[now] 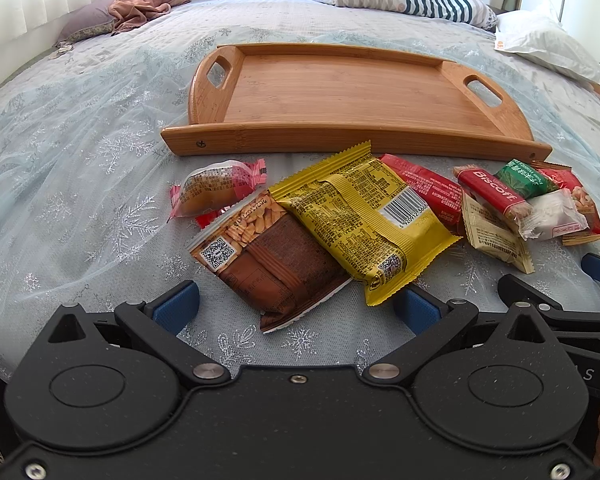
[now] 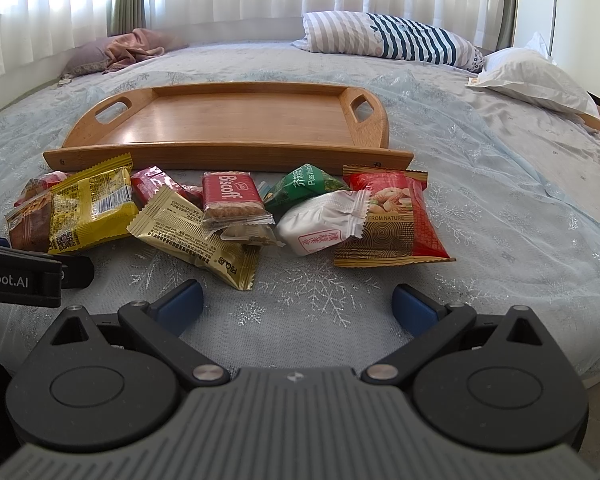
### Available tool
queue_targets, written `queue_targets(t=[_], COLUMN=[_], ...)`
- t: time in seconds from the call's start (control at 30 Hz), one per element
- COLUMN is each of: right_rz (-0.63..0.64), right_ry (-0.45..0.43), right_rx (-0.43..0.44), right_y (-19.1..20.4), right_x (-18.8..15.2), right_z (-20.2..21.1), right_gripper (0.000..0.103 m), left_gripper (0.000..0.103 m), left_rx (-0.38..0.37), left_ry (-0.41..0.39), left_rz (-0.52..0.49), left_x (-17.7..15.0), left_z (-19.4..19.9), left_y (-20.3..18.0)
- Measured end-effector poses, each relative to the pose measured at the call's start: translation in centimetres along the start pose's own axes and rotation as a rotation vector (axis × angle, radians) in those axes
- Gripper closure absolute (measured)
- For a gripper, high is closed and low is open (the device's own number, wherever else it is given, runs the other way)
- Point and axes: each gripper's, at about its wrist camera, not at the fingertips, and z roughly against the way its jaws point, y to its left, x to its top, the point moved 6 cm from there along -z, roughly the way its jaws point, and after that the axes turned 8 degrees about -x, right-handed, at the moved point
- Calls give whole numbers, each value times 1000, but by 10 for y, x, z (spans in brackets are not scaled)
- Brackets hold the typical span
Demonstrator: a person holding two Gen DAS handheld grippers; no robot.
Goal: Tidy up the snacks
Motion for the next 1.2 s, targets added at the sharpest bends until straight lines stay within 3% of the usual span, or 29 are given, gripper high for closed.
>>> queue_targets(t=[0.67, 0.83, 0.97, 1.07, 1.13, 1.2], right_rz=[-21, -37, -37, -39, -27, -7], right_ry=[-50, -104, -164, -179, -170, -172], right_rx=[17, 15, -20, -70, -104, -115], right_y=[-2, -7, -14, -21, -24, -22], right_x=[-3, 1, 8, 15, 17, 18], right_z=[3, 17, 29, 29, 24, 22], right_gripper=[0, 1, 10, 27, 46, 49], left_gripper=[1, 17, 44, 59, 63, 65], left_rx=[-18, -47, -66, -117, -136, -145], left_ry=[-61, -81, -118, -118, -125, -127], left_rz=[-27, -16, -16, 11, 11, -7], left_x=[-5, 2, 9, 14, 16, 17], left_z=[9, 24, 38, 45, 48, 46], left_y=[-1, 1, 1, 0, -3, -8])
